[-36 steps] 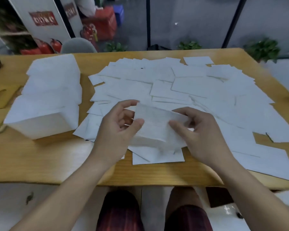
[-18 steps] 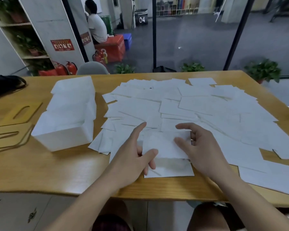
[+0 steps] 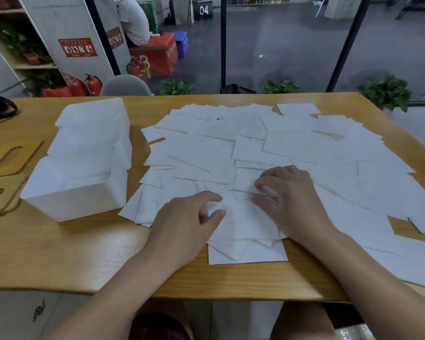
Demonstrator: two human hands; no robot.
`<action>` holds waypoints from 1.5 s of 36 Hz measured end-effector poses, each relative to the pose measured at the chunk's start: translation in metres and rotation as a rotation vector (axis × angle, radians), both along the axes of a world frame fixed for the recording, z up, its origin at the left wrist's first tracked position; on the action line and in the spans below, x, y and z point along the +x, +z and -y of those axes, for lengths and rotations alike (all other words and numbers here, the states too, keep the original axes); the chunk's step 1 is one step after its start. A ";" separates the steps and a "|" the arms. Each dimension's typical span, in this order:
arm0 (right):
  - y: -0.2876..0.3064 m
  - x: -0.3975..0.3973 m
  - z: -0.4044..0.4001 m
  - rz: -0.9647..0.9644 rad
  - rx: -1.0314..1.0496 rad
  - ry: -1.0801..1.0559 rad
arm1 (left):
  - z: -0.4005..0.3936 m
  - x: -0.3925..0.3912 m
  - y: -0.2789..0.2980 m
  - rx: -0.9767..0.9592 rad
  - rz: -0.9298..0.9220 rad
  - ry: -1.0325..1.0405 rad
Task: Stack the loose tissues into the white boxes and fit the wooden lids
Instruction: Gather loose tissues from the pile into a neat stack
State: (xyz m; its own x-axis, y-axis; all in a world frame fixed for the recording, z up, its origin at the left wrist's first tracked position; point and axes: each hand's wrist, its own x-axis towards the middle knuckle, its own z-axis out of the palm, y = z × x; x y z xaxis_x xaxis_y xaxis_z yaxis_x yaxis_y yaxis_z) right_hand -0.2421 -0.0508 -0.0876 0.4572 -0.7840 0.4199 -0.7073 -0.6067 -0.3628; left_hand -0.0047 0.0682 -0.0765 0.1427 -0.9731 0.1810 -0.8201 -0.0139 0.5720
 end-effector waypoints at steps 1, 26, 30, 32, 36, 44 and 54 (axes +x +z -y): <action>-0.001 0.002 0.002 -0.006 -0.014 0.003 | 0.004 -0.002 -0.001 -0.002 -0.003 -0.010; 0.010 -0.013 -0.009 0.181 -0.033 0.057 | 0.070 -0.018 0.000 -0.292 -0.003 -0.157; 0.013 -0.019 -0.015 0.328 -0.008 -0.001 | 0.054 -0.010 0.007 -0.316 -0.144 -0.128; 0.018 -0.020 -0.015 0.424 0.089 -0.003 | 0.047 -0.006 0.011 -0.325 -0.211 -0.118; 0.026 -0.019 -0.018 0.560 0.267 0.049 | 0.037 -0.002 0.013 -0.270 -0.348 -0.131; 0.006 -0.018 -0.033 0.500 0.339 -0.010 | 0.019 0.000 -0.010 -0.138 -0.363 -0.061; -0.007 -0.011 -0.041 0.303 0.246 -0.085 | 0.014 0.002 -0.022 -0.134 -0.069 -0.002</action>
State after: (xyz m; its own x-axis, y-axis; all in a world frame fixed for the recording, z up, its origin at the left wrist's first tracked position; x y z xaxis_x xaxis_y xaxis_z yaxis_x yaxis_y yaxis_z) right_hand -0.2536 -0.0099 -0.0942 0.2707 -0.9077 0.3208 -0.5897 -0.4197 -0.6900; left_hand -0.0028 0.0545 -0.0980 0.1578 -0.9410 0.2993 -0.7787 0.0678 0.6237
